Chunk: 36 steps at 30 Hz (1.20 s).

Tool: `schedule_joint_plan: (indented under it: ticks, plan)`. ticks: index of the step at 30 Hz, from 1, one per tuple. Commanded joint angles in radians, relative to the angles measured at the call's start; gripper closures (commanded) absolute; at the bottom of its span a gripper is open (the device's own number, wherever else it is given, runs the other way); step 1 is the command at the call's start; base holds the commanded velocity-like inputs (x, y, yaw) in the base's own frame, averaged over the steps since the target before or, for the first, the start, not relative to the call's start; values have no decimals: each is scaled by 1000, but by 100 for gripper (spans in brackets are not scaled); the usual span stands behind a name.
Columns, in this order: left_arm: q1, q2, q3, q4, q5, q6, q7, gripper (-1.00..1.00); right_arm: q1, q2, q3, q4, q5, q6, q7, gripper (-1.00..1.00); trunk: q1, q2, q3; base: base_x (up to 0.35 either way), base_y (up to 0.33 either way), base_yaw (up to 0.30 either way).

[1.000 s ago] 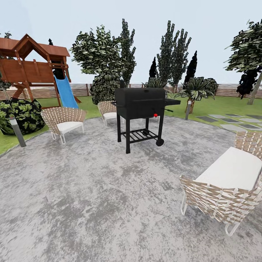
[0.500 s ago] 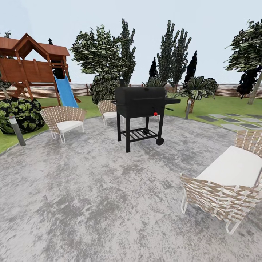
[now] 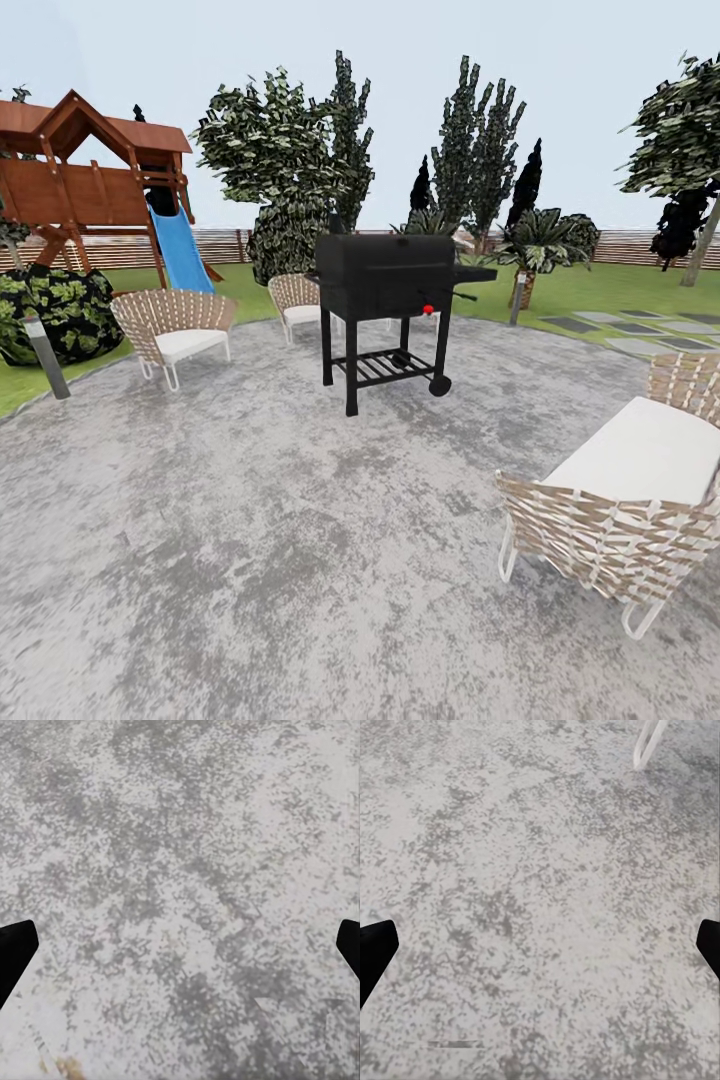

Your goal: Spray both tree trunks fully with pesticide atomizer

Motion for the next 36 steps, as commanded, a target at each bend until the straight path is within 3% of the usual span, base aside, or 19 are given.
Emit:
schedule_joint_plan:
  ticks: [1,18,36]
  plan:
    - [-1,0,-1,1,1,-3,1,-100,-1,0,0,1,1,-3,-1,-100,4,-8,-4,0,0,0]
    - [-1,0,0,1,1,-3,2,-100,-1,0,2,1,1,-3,-1,-100,69,-127,-59,0,0,0]
    - [-1,-1,0,1,1,-3,5,-100,-1,0,2,1,2,-3,-1,-100,138,-253,-143,0,0,0]
